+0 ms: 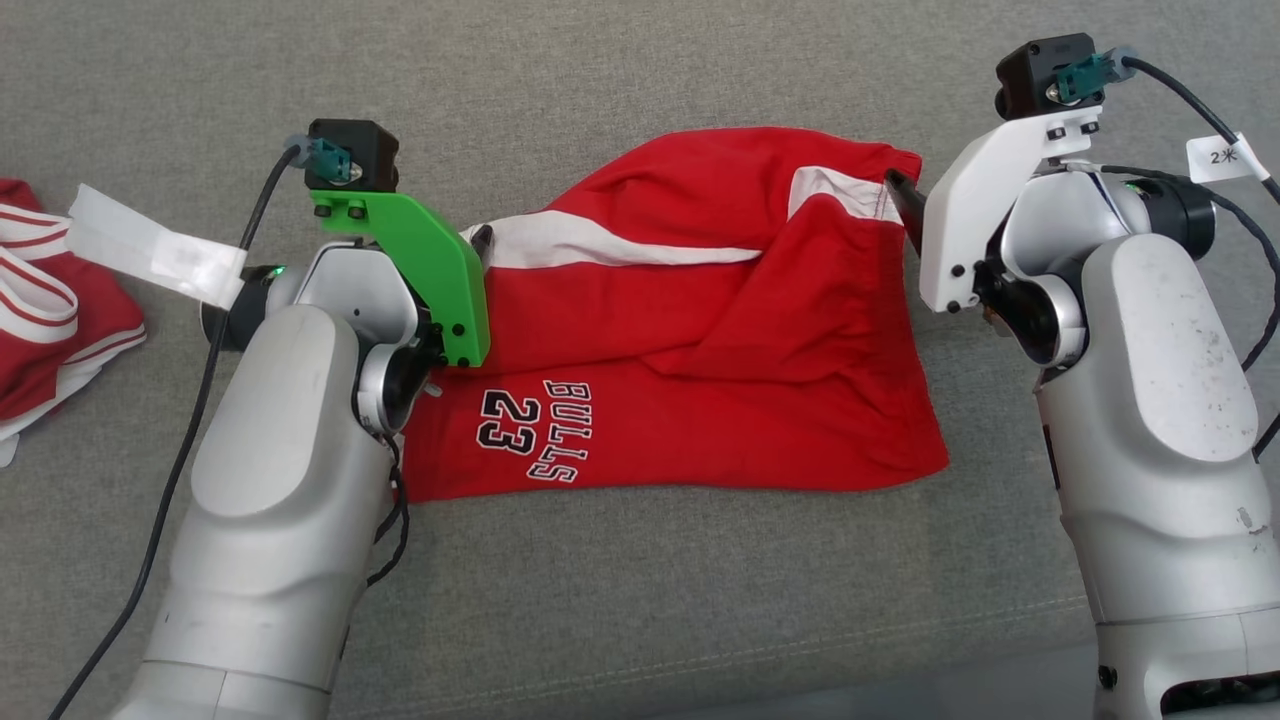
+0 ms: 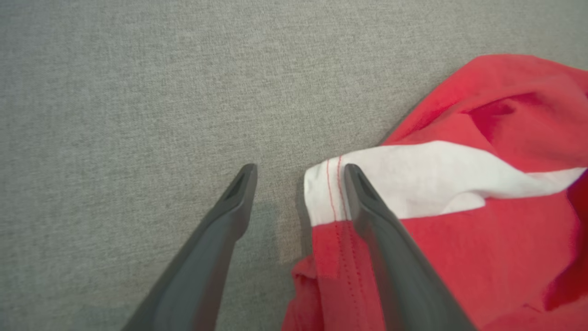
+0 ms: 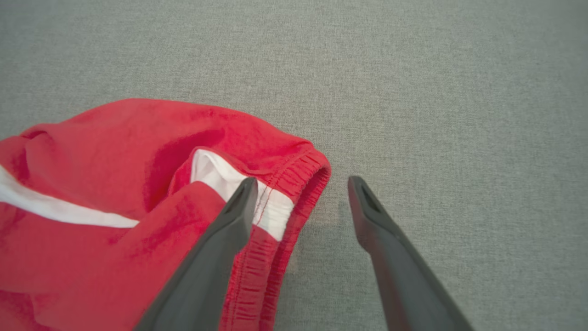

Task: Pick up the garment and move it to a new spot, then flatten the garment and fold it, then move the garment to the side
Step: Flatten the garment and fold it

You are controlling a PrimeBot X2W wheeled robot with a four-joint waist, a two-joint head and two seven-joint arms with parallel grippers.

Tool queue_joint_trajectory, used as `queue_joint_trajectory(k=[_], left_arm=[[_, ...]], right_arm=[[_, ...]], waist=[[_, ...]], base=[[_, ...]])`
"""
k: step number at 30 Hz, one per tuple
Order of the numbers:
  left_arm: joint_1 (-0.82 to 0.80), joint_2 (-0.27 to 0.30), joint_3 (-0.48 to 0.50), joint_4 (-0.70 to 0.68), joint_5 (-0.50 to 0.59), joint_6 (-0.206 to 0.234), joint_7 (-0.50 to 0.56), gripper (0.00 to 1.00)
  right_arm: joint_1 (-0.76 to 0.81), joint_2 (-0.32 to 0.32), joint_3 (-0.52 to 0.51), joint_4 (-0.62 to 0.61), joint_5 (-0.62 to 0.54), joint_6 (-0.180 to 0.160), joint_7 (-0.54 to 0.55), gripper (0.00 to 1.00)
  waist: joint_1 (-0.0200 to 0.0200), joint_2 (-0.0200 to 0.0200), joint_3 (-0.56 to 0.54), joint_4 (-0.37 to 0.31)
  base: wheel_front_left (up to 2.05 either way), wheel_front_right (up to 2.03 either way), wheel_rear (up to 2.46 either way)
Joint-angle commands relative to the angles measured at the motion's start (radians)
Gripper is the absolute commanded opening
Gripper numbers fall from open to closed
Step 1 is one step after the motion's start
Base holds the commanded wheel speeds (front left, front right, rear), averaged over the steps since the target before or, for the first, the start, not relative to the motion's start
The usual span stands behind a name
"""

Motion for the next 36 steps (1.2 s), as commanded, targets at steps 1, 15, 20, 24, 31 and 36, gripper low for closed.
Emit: queue_joint_trajectory(k=[1,15,20,24,31,36], left_arm=[[-0.017,0.001,-0.005,-0.003,-0.007,0.002,0.016,0.95],[0.02,0.002,-0.028,-0.055,-0.036,0.014,0.091,0.53],[0.01,0.007,-0.029,-0.057,-0.034,0.035,0.097,0.39],[0.003,0.012,-0.03,-0.059,-0.036,0.042,0.1,0.13],[0.014,0.022,-0.034,-0.062,-0.034,0.053,0.098,0.0],[0.029,0.017,-0.036,-0.062,-0.056,0.044,0.11,0.0]], right_arm=[[-0.016,-0.002,0.001,0.014,0.006,-0.001,-0.007,1.0],[-0.006,-0.002,0.019,0.049,0.036,-0.001,-0.009,1.0],[-0.021,-0.002,0.038,0.069,0.064,-0.001,-0.011,1.0],[-0.029,-0.002,0.049,0.079,0.092,-0.001,-0.019,1.0],[-0.028,-0.002,0.072,0.103,0.124,-0.001,-0.028,0.09],[-0.025,-0.002,0.076,0.105,0.118,-0.001,-0.033,0.0]], waist=[[-0.0001,0.0,0.007,0.008],[-0.0001,0.0,0.013,0.005],[-0.0001,0.0,0.02,-0.009],[-0.0001,0.0,0.024,-0.012],[-0.0001,0.0,0.019,-0.01],[-0.0001,0.0,0.009,-0.011]], base=[[0.0,0.0,0.0],[0.0,0.0,0.0],[0.0,0.0,0.0],[0.0,0.0,0.0],[0.0,0.0,0.0],[0.0,0.0,0.0]])
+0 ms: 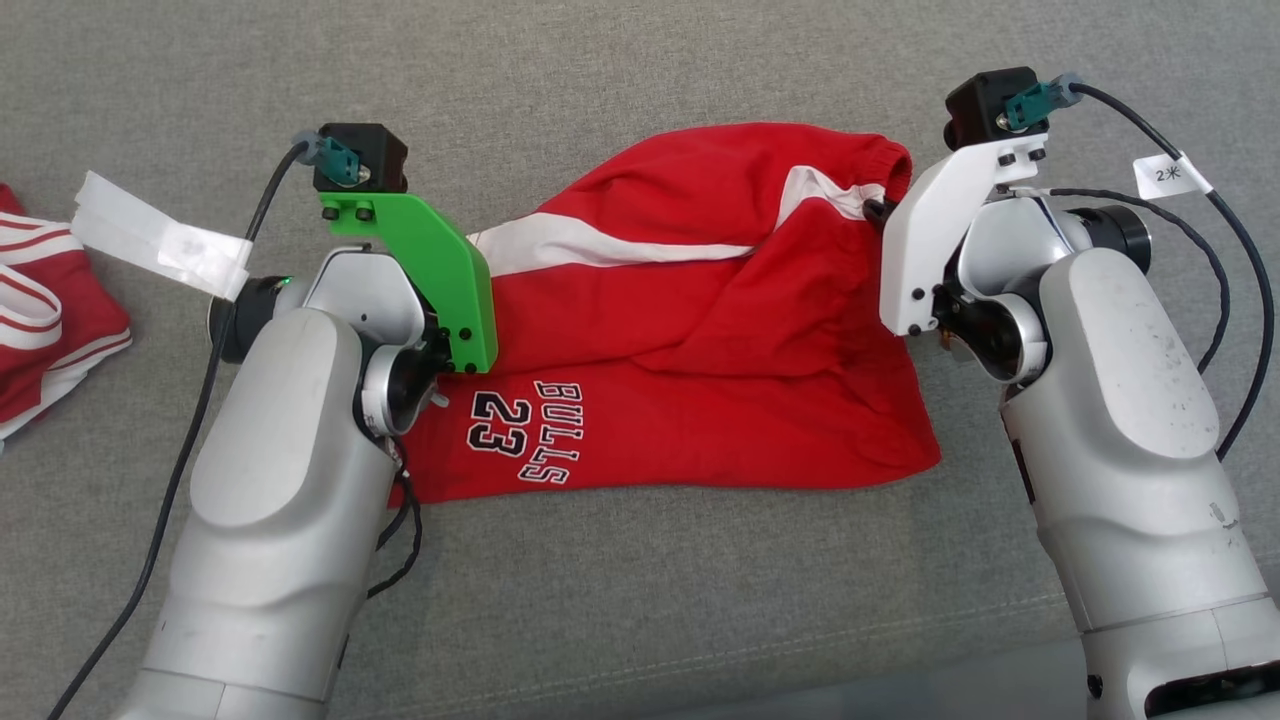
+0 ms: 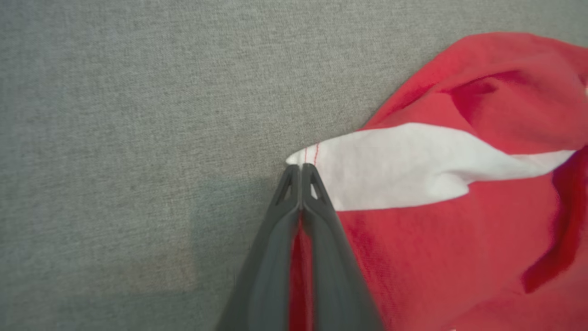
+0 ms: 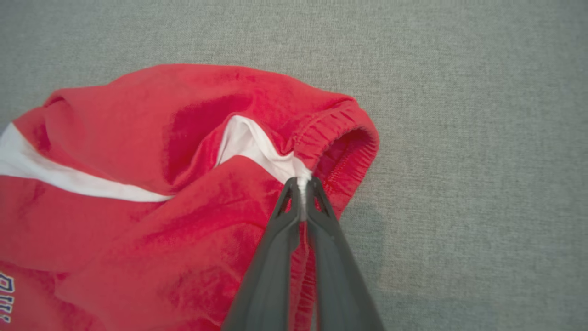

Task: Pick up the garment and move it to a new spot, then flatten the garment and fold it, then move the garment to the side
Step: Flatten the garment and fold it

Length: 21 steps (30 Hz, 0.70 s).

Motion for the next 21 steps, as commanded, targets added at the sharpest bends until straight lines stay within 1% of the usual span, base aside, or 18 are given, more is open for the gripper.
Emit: queue_joint_trajectory(k=[1,7,13,15,21], left_arm=[[0.018,0.002,-0.002,-0.001,-0.007,-0.003,0.004,0.0],[0.016,0.004,0.003,-0.013,-0.022,-0.001,-0.002,0.0],[0.007,0.009,0.019,-0.034,-0.026,0.008,-0.056,0.0],[0.001,0.006,0.03,-0.044,-0.035,0.009,-0.091,0.0],[-0.023,-0.008,0.082,-0.071,-0.092,-0.006,-0.209,0.0]], right_arm=[[-0.005,-0.002,0.0,-0.001,-0.006,-0.001,-0.009,0.0],[0.006,-0.002,-0.002,0.001,-0.004,-0.001,-0.016,0.0],[0.004,-0.002,-0.011,-0.007,0.015,-0.001,-0.054,0.0],[-0.006,-0.002,-0.018,-0.009,0.028,-0.001,-0.08,0.0],[-0.043,-0.002,-0.016,-0.01,0.051,-0.001,-0.135,0.0]], waist=[[-0.0001,0.0,-0.005,-0.001],[-0.0001,0.0,-0.024,0.0],[-0.0001,0.0,-0.045,0.003],[-0.0001,0.0,-0.057,0.005],[-0.0001,0.0,-0.087,0.012]], base=[[0.0,0.0,0.0],[0.0,0.0,0.0],[0.0,0.0,0.0],[0.0,0.0,0.0],[0.0,0.0,0.0]])
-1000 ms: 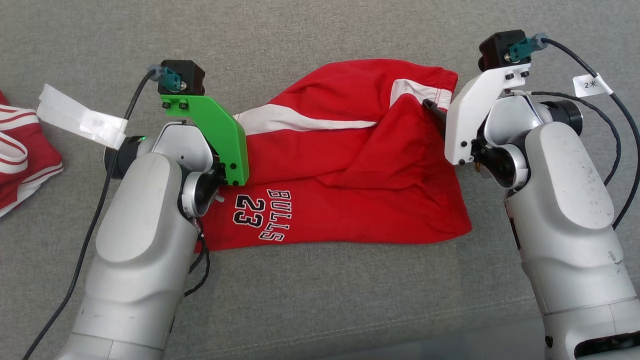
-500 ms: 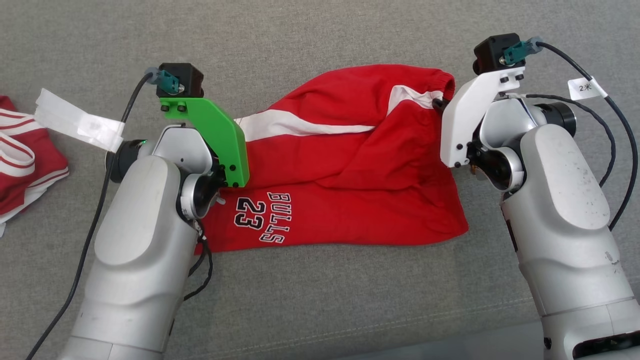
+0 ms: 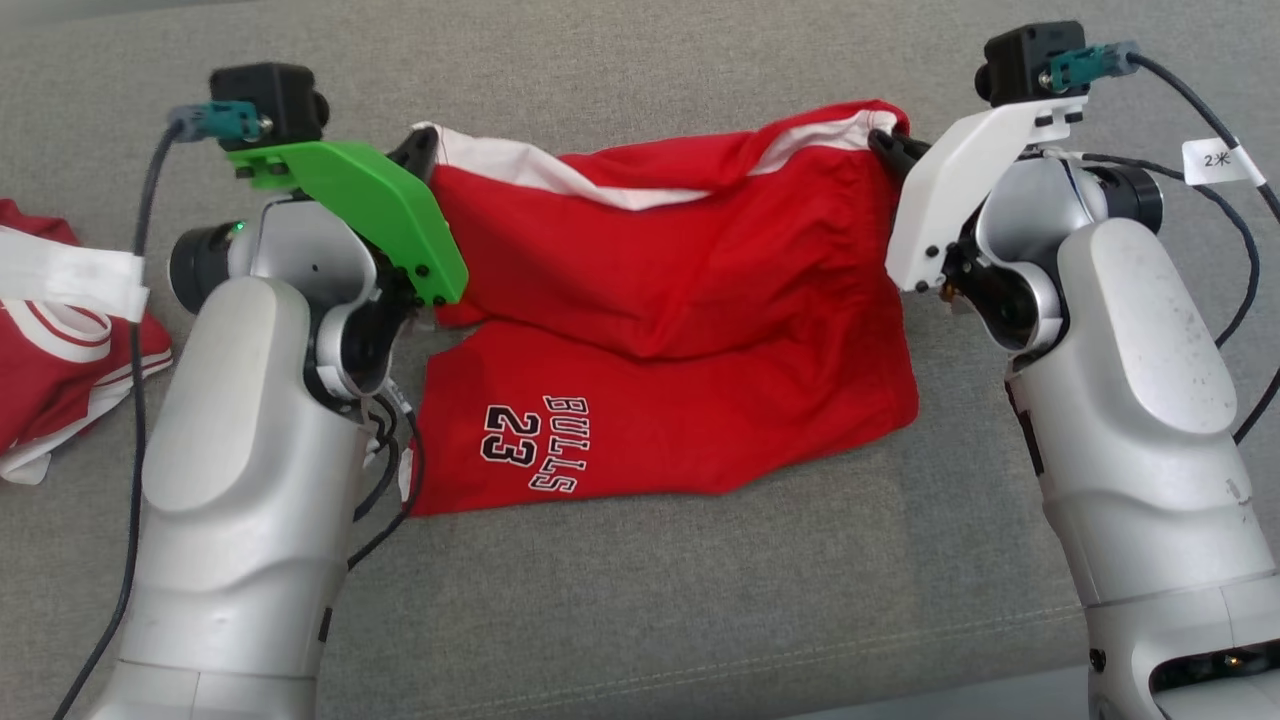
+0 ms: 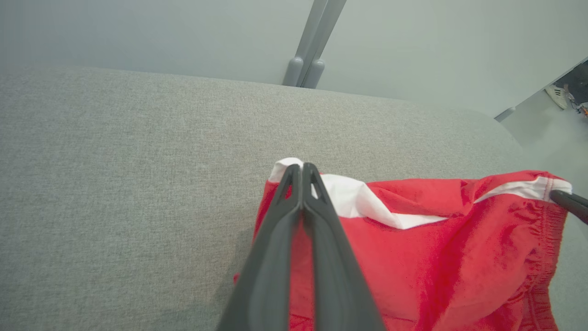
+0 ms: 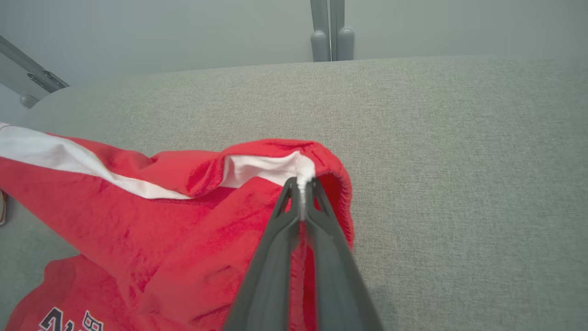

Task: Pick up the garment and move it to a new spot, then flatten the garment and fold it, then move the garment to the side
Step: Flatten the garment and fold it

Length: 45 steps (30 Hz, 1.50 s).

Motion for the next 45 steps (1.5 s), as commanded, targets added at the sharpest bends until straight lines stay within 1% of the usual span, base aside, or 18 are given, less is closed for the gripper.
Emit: queue_joint_trajectory(k=[1,5,6,7,9,10,11,13,16,19,23,28,32,34,37,39,41,45], left_arm=[[-0.02,-0.002,0.009,-0.004,-0.013,-0.009,-0.017,0.0],[-0.062,-0.009,0.061,-0.022,-0.092,-0.047,-0.104,0.0],[-0.078,-0.009,0.066,-0.023,-0.103,-0.06,-0.116,0.0],[-0.098,-0.01,0.081,-0.025,-0.121,-0.061,-0.132,0.0],[-0.143,-0.001,0.09,-0.029,-0.133,-0.08,-0.145,0.0],[-0.167,0.006,0.101,-0.029,-0.138,-0.078,-0.152,0.0],[-0.196,0.009,0.11,-0.032,-0.142,-0.075,-0.158,0.0],[-0.261,0.027,0.119,-0.036,-0.136,-0.08,-0.159,0.0],[-0.37,0.038,0.145,-0.056,-0.153,-0.077,-0.162,0.0],[-0.485,0.061,0.161,-0.082,-0.152,-0.075,-0.165,0.0],[-0.633,0.074,0.175,-0.112,-0.149,-0.095,-0.215,0.0],[-0.783,0.097,0.189,-0.128,-0.139,-0.124,-0.347,0.0],[-0.849,0.096,0.183,-0.142,-0.165,-0.14,-0.46,0.0],[-0.844,0.094,0.167,-0.142,-0.184,-0.144,-0.496,0.0],[-0.797,0.088,0.145,-0.142,-0.216,-0.146,-0.516,0.0],[-0.731,0.087,0.116,-0.146,-0.242,-0.147,-0.529,0.0],[-0.66,0.096,0.089,-0.157,-0.266,-0.147,-0.544,0.0],[-0.469,0.117,0.054,-0.193,-0.312,-0.147,-0.585,0.0]], right_arm=[[-0.019,-0.001,0.002,-0.004,0.012,-0.001,-0.009,0.0],[-0.067,-0.002,0.029,0.002,0.067,-0.001,-0.022,0.0],[-0.084,-0.002,0.034,0.003,0.079,-0.001,-0.025,0.0],[-0.104,-0.002,0.036,0.003,0.092,-0.001,-0.029,0.0],[-0.148,-0.002,0.047,0.005,0.091,-0.001,-0.04,0.0],[-0.172,-0.002,0.067,-0.003,0.104,0.0,-0.051,0.0],[-0.192,-0.004,0.054,0.005,0.118,0.0,-0.053,0.0],[-0.251,-0.039,0.076,0.007,0.092,-0.001,-0.077,0.0],[-0.336,-0.036,0.057,0.037,0.1,0.0,-0.119,0.0],[-0.433,-0.049,0.047,0.069,0.077,-0.001,-0.161,0.0],[-0.548,-0.042,0.028,0.12,0.042,-0.001,-0.246,0.0],[-0.672,-0.031,-0.038,0.197,-0.032,-0.001,-0.398,0.0],[-0.753,-0.025,-0.096,0.249,-0.109,-0.002,-0.541,0.0],[-0.772,-0.022,-0.109,0.276,-0.142,-0.002,-0.602,0.0],[-0.769,-0.018,-0.09,0.306,-0.159,-0.002,-0.636,0.0],[-0.749,-0.022,-0.04,0.331,-0.167,-0.001,-0.656,0.0],[-0.714,-0.041,0.018,0.355,-0.156,-0.001,-0.655,0.0],[-0.639,-0.079,0.126,0.364,-0.096,-0.001,-0.671,0.0]], waist=[[0.0,0.0,-0.006,0.003],[0.0,0.0,0.0,-0.002],[0.0,0.0,0.007,-0.004],[0.0,0.0,0.016,-0.005],[0.0,0.0,0.039,-0.006],[0.0,0.0,0.054,-0.007],[0.0,0.0,0.07,-0.005],[0.0,0.0,0.105,-0.005],[0.0,0.0,0.165,-0.004],[0.0,0.0,0.233,-0.004],[0.0,0.0,0.302,-0.005],[0.0,0.0,0.343,-0.006],[0.0,0.0,0.354,0.003],[0.0,0.0,0.358,0.014],[0.0,0.0,0.361,0.027],[0.0,0.0,0.362,0.041],[0.0,0.0,0.361,0.056],[0.0,0.0,0.33,0.075]], base=[[0.0,0.0,0.0],[0.0,0.0,0.0],[0.0,0.0,0.0],[0.0,0.0,0.0],[0.0,0.0,0.0],[0.0,0.0,0.0],[0.0,0.0,0.0],[0.0,0.0,0.0],[0.0,0.0,0.0],[0.0,0.0,0.0],[0.0,0.0,0.0],[0.0,0.0,0.0],[0.0,0.0,0.0],[0.0,0.0,0.0],[0.0,0.0,0.0],[0.0,0.0,0.0],[0.0,0.0,0.0],[0.0,0.0,0.0]])
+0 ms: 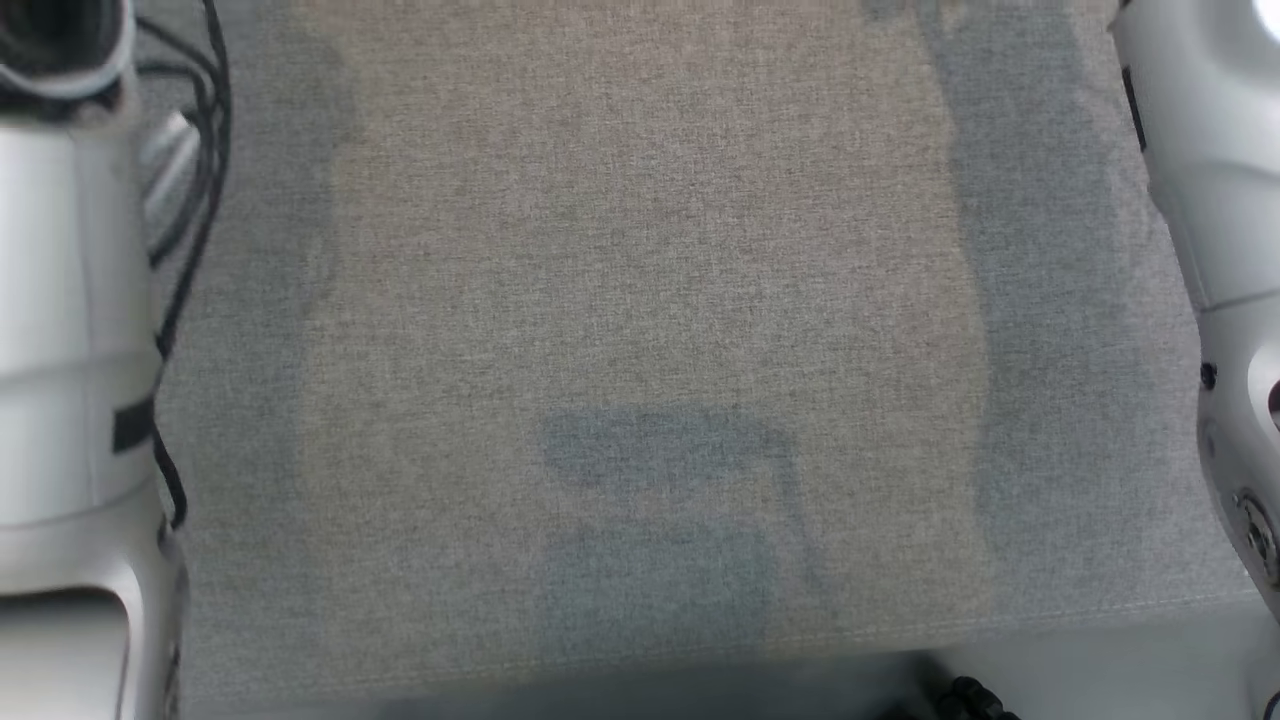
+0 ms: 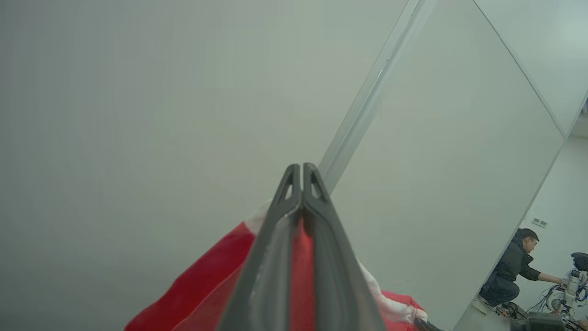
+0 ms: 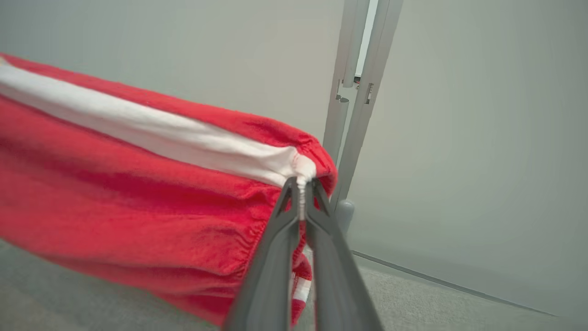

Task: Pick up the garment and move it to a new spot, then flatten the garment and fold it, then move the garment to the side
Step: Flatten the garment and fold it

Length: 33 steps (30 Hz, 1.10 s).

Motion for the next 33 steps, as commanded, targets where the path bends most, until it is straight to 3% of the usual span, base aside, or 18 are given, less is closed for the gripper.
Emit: queue_joint_trajectory(k=[1,7,11,17,26,33], left_arm=[[0.06,0.013,-0.016,-0.027,-0.01,-0.002,-0.019,0.0],[0.417,0.02,-0.026,-0.18,-0.038,0.001,-0.08,0.0],[0.615,0.006,-0.036,-0.285,-0.027,0.017,-0.095,0.0],[0.857,-0.013,-0.08,-0.362,-0.016,0.049,-0.1,0.0],[1.123,-0.013,-0.12,-0.386,-0.021,0.098,-0.096,0.0],[1.264,0.02,-0.145,-0.413,0.012,0.13,-0.09,0.0]], right_arm=[[0.027,-0.027,0.026,-0.008,0.021,-0.002,-0.003,0.0],[0.201,-0.133,0.225,-0.107,0.176,-0.002,0.059,0.0],[0.319,-0.217,0.299,-0.197,0.269,-0.002,0.073,0.0],[0.517,-0.284,0.287,-0.258,0.369,-0.002,0.043,0.0],[0.748,-0.309,0.298,-0.266,0.362,-0.002,-0.004,0.0],[0.891,-0.348,0.309,-0.305,0.353,-0.002,-0.002,0.0]], waist=[[-0.0002,0.0,-0.033,0.019],[-0.0002,0.0,-0.155,0.042],[-0.0002,0.0,-0.227,0.049],[-0.0002,0.0,-0.34,0.05],[-0.0002,0.0,-0.46,0.041],[-0.0002,0.0,-0.521,0.046]], base=[[0.0,0.0,0.0],[0.0,0.0,0.0],[0.0,0.0,0.0],[0.0,0.0,0.0],[0.0,0.0,0.0],[0.0,0.0,0.0]])
